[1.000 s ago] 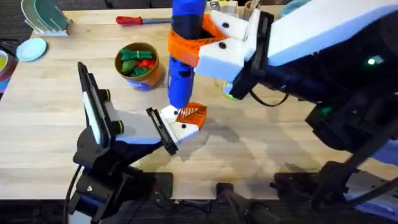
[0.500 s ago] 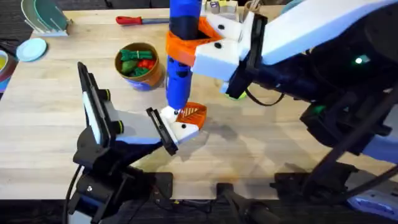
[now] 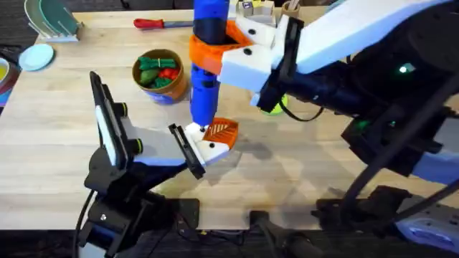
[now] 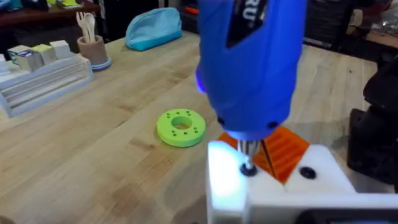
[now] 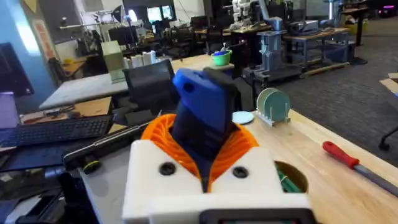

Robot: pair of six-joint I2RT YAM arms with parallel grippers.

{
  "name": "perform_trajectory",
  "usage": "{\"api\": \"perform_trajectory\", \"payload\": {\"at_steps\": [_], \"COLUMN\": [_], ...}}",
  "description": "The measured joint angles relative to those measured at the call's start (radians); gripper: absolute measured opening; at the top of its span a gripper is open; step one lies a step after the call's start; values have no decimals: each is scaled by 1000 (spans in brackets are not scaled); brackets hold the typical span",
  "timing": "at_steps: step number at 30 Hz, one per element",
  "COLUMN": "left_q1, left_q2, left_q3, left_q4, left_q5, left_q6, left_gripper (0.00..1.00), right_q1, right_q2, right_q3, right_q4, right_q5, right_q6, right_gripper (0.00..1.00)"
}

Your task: Pick up the gripper from the table and insert it into the empty holder that is missing its gripper. Then pick up a screw, insert it into the mounting hole, and use the screwdriver to tighten it. Finally, clean up the table by picking up the vegetable and placing it into the bucket.

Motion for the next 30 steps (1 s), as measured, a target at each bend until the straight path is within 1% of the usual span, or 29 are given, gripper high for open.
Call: {"api": "perform_trajectory", "payload": {"at_steps": [20,22,26,28,30], "left_q1": [0,0,0,0,0], "left_q2": [0,0,0,0,0], "left_q3": [0,0,0,0,0], "left_q4": [0,0,0,0,0], "left_q5": [0,0,0,0,0], "left_q6": [0,0,0,0,0], "left_gripper": [4,4,4,4,4], "right_q1": [2,3,-7,-30,-65], "right_q2": [3,11,21,19,18], "right_q3": [0,0,0,0,0], "right_q4": [11,56,206,253,259], "right_q5": [3,-1,-5,-9,-9], "right_q6": [4,4,14,32,43], "right_gripper": [21,21,21,21,21]}}
